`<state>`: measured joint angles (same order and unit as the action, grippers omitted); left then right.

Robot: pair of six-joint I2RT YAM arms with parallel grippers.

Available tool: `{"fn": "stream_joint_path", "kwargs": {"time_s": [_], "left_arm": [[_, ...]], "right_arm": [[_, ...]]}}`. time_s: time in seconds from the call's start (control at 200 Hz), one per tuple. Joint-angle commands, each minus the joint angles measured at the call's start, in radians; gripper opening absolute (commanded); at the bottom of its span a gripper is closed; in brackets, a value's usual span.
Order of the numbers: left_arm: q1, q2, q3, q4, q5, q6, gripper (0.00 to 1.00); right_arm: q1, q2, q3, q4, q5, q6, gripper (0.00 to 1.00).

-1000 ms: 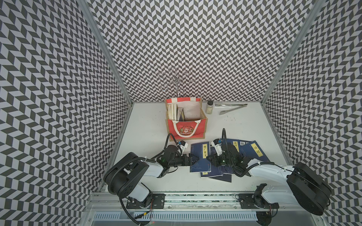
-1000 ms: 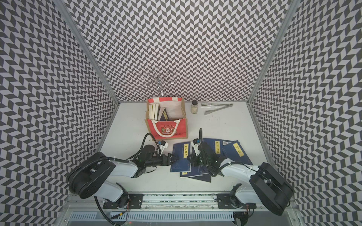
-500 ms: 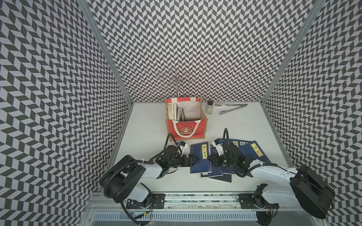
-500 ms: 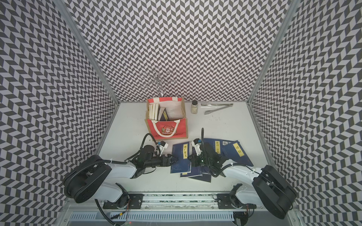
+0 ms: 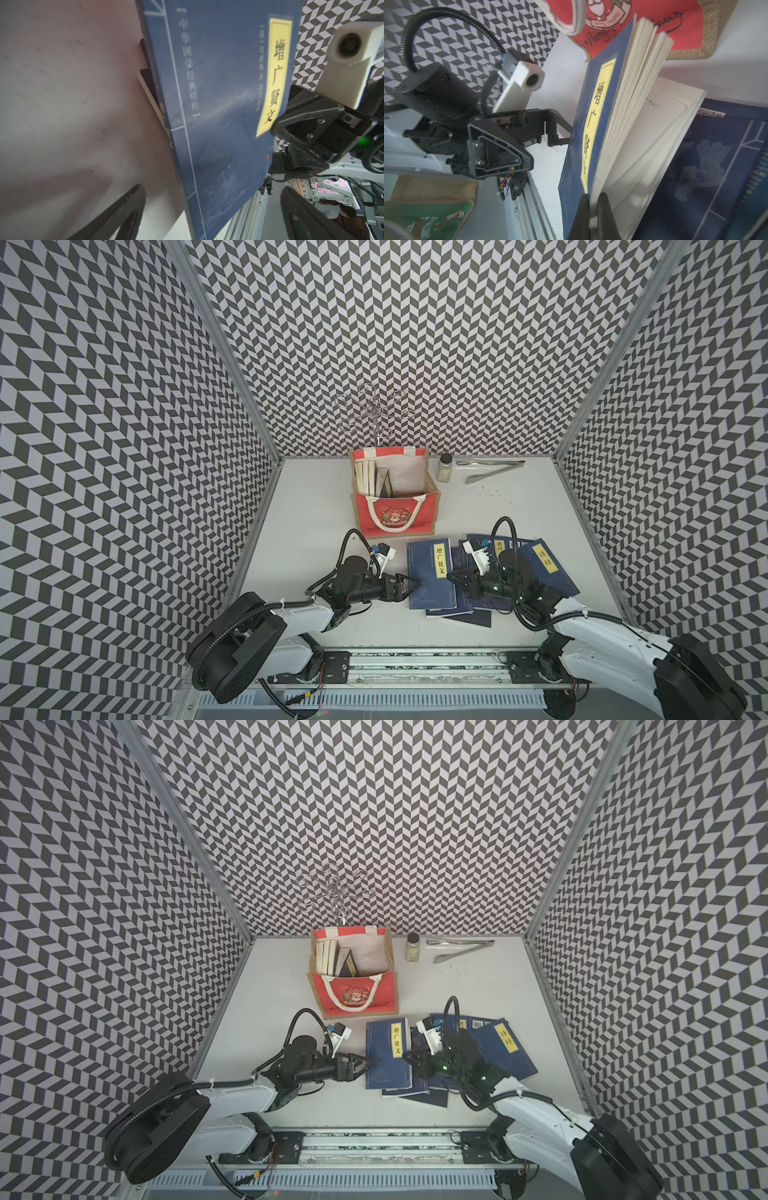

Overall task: Put the books into the canvas bag
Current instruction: Pick up the book from the book.

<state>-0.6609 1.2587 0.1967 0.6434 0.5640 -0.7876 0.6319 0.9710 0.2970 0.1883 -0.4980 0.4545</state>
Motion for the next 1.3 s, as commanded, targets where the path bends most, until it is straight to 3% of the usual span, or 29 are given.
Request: {"fn": "stream_joint_path", "kwargs": {"time_s": [0.0,0.165,0.24,0.506,0.666,0.706,0.751,0.806,0.896,0.971,1.107,1.297], "left_arm": [[0.007,-0.079,0.007,-0.027,0.010,0.041,1.00],[0.037,-0.240,0.041,-0.203,0.006,0.095,0.98],[0.039,-0.285,0.044,-0.229,0.009,0.062,0.94],[0.050,-0.416,0.124,-0.478,0.005,0.067,0.59],[0.051,-0.462,0.175,-0.530,0.016,0.068,0.23],[0.052,-0.477,0.191,-0.548,0.007,0.071,0.11],[0.053,-0.490,0.214,-0.571,-0.004,0.078,0.00],[0.054,-0.507,0.241,-0.590,-0.010,0.087,0.00],[0.054,-0.550,0.273,-0.581,0.000,0.092,0.00],[0.054,-0.597,0.304,-0.592,-0.020,0.104,0.00],[0.054,-0.669,0.353,-0.635,-0.135,0.144,0.00],[0.052,-0.771,0.307,-0.505,-0.318,0.111,0.00]], "right_arm": [[-0.004,-0.035,0.013,0.048,-0.103,-0.074,0.00],[-0.004,-0.060,0.015,0.064,-0.226,-0.131,0.00],[-0.005,-0.060,0.008,0.113,-0.283,-0.131,0.00],[-0.003,-0.049,0.013,0.176,-0.365,-0.138,0.00],[-0.003,-0.045,0.039,0.147,-0.319,-0.145,0.01],[-0.003,-0.043,0.044,0.145,-0.315,-0.145,0.06],[-0.003,-0.041,0.052,0.143,-0.308,-0.140,0.18],[-0.003,-0.040,0.062,0.146,-0.299,-0.128,0.31],[-0.004,-0.052,0.075,0.157,-0.283,-0.103,0.67],[-0.004,-0.078,0.077,0.174,-0.254,-0.066,0.84],[-0.005,-0.150,0.067,0.228,-0.185,0.007,1.00],[-0.005,-0.194,0.064,0.321,-0.071,0.116,1.00]]}}
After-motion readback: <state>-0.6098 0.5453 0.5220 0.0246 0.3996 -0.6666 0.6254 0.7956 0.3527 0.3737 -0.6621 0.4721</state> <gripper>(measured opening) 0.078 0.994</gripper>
